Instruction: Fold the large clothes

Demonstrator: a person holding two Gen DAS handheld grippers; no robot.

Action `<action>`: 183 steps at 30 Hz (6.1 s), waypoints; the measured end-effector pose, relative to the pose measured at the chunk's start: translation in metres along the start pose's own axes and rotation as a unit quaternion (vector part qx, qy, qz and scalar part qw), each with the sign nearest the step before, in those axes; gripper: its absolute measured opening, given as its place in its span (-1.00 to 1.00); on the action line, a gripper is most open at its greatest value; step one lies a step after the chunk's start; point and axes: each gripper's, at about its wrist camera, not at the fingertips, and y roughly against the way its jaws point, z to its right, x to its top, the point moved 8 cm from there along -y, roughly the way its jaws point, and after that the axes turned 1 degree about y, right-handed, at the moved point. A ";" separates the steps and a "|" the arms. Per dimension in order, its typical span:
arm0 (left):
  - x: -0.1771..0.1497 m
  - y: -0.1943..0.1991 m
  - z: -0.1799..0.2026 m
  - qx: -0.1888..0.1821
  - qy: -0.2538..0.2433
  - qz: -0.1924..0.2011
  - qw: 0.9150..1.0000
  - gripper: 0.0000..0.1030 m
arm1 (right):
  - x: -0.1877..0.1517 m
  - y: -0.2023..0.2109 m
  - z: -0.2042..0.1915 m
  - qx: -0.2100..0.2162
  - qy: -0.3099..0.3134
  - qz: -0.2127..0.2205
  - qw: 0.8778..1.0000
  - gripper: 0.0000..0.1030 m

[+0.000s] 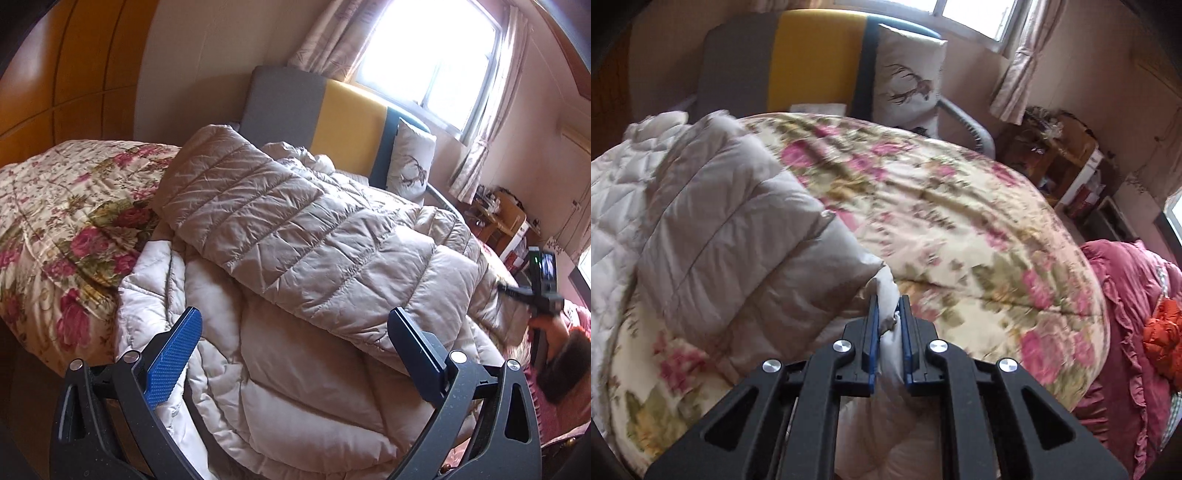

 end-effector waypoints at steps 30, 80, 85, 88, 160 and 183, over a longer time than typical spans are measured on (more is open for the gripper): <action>0.052 -0.049 0.012 0.002 -0.114 -0.011 0.993 -0.72 | 0.002 0.032 -0.258 0.397 -0.085 -0.005 0.914 0.56; 0.017 -0.113 -0.107 -0.040 0.027 -0.148 0.988 0.07 | 0.045 -0.005 -0.246 0.392 -0.137 -0.071 0.907 -0.68; 0.019 -0.102 -0.073 -0.068 -0.016 -0.143 0.987 -0.59 | 0.085 0.014 -0.190 0.330 -0.132 0.010 0.935 -0.77; 0.007 -0.098 -0.080 -0.042 -0.053 -0.148 0.987 -0.60 | 0.095 0.014 -0.166 0.276 -0.090 0.036 0.956 -0.77; 0.232 -0.072 -0.107 0.148 0.074 0.159 0.973 -0.94 | 0.030 0.003 -0.242 0.220 0.105 0.026 0.970 0.97; 0.104 -0.263 0.079 0.124 -0.314 -0.055 0.940 -0.41 | 0.031 0.000 -0.241 0.245 0.082 0.024 0.966 0.97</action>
